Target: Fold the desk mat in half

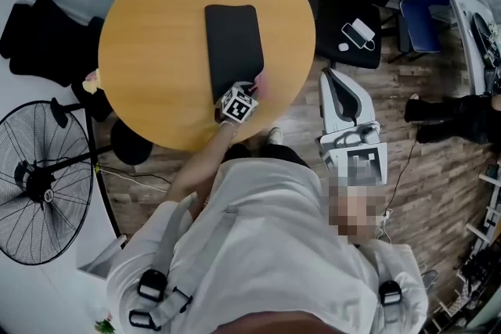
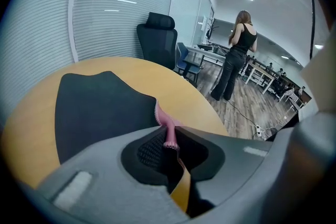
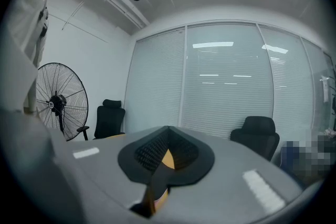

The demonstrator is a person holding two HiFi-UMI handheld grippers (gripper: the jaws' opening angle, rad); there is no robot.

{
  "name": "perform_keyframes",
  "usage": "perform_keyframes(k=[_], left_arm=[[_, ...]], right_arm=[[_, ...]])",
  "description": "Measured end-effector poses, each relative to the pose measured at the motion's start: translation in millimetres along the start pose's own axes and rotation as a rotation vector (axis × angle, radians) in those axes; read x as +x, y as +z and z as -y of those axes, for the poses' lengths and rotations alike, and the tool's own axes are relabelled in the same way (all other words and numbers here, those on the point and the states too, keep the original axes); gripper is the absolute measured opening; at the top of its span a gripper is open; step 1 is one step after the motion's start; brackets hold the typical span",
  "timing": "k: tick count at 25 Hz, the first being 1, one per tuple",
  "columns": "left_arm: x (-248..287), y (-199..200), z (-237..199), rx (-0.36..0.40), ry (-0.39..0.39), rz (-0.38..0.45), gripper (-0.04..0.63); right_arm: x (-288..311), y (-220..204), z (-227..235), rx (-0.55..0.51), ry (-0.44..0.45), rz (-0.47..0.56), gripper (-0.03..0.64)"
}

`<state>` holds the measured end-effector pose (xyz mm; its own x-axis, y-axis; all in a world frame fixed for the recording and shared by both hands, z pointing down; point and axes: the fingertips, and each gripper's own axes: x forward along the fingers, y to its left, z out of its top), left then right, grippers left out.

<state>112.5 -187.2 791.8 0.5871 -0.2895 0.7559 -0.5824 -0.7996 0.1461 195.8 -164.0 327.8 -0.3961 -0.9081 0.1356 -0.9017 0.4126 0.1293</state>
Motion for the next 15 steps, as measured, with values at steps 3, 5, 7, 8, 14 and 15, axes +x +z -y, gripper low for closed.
perform_keyframes(k=[3, 5, 7, 8, 14, 15], left_arm=[[5, -2, -1, 0.005, -0.009, 0.000, 0.079], [6, -3, 1, 0.003, -0.023, 0.004, 0.121], [8, -2, 6, 0.008, -0.038, 0.010, 0.144], [8, -2, 8, 0.008, -0.042, 0.015, 0.146], [-8, 6, 16, -0.014, -0.058, 0.071, 0.160], [-11, 7, 19, -0.020, -0.069, 0.085, 0.161]], right_arm=[[0, -3, -2, -0.001, 0.003, -0.007, 0.005], [0, -4, -3, -0.003, 0.004, -0.009, 0.005], [-1, -5, -4, -0.003, 0.007, -0.008, 0.005], [-1, -5, -5, -0.003, 0.008, -0.007, 0.005], [4, -3, -8, 0.001, 0.024, -0.001, 0.005], [4, -4, -10, 0.003, 0.027, -0.001, 0.005]])
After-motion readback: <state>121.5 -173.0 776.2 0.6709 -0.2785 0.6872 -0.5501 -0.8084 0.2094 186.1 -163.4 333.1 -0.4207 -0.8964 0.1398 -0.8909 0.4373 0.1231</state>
